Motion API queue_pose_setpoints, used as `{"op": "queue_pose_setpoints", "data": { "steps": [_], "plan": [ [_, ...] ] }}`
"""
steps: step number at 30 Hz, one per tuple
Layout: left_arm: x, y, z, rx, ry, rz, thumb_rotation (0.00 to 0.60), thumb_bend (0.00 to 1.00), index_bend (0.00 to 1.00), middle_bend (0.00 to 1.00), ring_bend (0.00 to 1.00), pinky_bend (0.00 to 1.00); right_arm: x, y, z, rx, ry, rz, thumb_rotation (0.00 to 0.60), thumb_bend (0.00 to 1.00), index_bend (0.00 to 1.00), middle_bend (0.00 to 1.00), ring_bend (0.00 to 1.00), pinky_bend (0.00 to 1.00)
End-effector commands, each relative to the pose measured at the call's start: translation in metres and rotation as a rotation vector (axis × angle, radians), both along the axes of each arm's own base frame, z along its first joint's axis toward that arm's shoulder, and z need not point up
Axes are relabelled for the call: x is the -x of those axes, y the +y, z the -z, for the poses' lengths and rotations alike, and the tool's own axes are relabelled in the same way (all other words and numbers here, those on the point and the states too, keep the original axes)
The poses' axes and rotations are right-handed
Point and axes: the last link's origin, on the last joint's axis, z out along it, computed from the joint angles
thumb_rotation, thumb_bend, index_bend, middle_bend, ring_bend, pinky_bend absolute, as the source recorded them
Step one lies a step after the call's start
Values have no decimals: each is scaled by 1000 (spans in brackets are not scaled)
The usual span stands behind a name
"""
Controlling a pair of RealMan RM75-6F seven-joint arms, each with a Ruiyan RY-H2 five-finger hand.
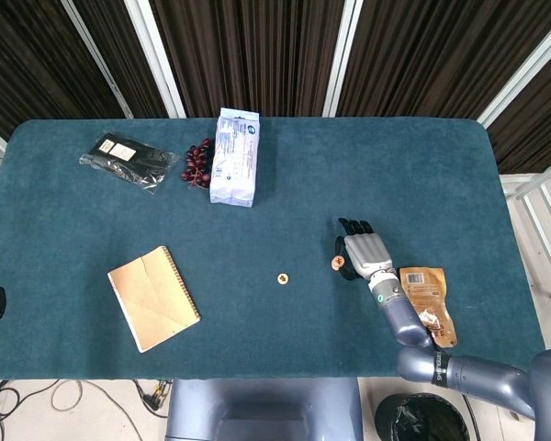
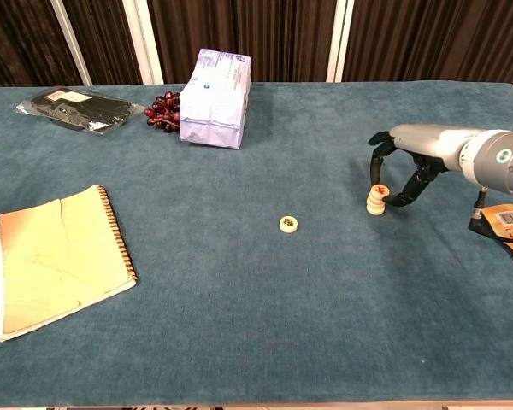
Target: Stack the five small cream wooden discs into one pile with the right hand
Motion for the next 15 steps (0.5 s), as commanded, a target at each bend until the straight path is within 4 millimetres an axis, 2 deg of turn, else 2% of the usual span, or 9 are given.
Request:
{"op": "queue_pose_setpoints", "data": {
  "steps": [1, 4, 8, 15],
  "plan": [
    [0, 0, 0, -1, -1, -1, 600, 491, 165, 0, 0, 0, 0, 0, -1, 2, 0, -2, 600, 411, 449, 0, 0, 0],
    [0, 0, 0, -2, -1, 0, 600, 490, 165, 0, 0, 0, -2, 0, -3, 6, -5, -5, 600, 410, 444, 0, 0, 0],
    [0, 0, 0, -2, -1, 0, 600, 490, 165, 0, 0, 0, -8, 1, -7, 14, -27, -21, 600, 410, 390, 0, 0, 0],
    [0, 0, 0, -3, -5, -1, 600, 491, 165, 0, 0, 0, -32, 3, -11, 26, -50, -91, 600, 411, 364, 0, 0, 0]
  ]
}}
